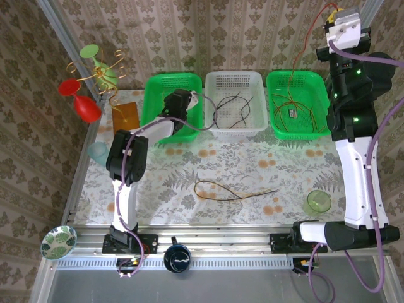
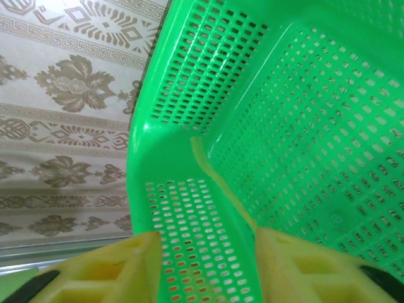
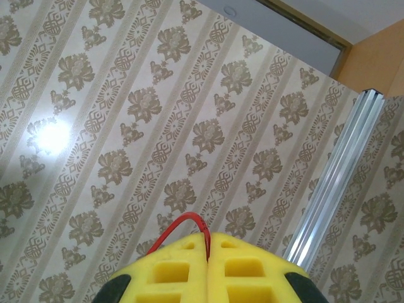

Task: Untangle the cables

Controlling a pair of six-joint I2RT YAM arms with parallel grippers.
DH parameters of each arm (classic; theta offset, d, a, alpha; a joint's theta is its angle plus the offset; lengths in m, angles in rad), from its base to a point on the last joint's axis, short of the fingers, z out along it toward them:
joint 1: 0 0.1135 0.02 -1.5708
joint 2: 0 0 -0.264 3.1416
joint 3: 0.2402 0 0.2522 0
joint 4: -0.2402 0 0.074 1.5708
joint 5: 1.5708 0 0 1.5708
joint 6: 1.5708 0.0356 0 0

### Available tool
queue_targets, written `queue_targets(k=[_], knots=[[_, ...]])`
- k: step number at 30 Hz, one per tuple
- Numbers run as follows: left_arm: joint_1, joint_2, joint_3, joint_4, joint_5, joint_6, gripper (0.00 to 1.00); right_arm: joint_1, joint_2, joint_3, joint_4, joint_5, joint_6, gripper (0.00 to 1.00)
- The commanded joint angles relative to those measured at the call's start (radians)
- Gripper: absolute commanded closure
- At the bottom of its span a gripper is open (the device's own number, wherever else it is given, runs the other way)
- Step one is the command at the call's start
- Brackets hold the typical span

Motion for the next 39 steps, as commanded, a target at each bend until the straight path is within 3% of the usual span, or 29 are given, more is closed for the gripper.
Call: queue_targets(k=[1, 7, 17, 26, 32, 39], knots=[[-0.01, -0.08, -0.005, -0.078, 0.036, -0.064, 0.42, -0.006, 0.014, 0.042, -0.003, -0.021, 0.024, 1.0], [0.0, -0.169, 0.084, -0.413, 0.101, -0.3, 0.0, -0.006, 0.029, 0.07, -0.039, -0.044, 0.035, 1.0], [0.014, -0.34, 0.103, -0.605, 0.368, -0.593, 0.0, -0.006, 0.154, 0.147, -0.051, -0.041, -0.037, 1.0], [-0.003, -0.501, -0.055, -0.527, 0.559, -0.794, 0.0, -0.014, 0.238, 0.161, -0.015, 0.024, -0.077, 1.0], [-0.111, -0.576, -0.163, -0.448, 0.53, -0.759, 0.0, -0.058, 0.26, 0.075, 0.044, 0.074, -0.085, 1.0], [-0.174, -0.599, -0.208, -0.393, 0.553, -0.846, 0.0, -0.075, 0.276, -0.106, 0.084, 0.223, -0.081, 1.0]])
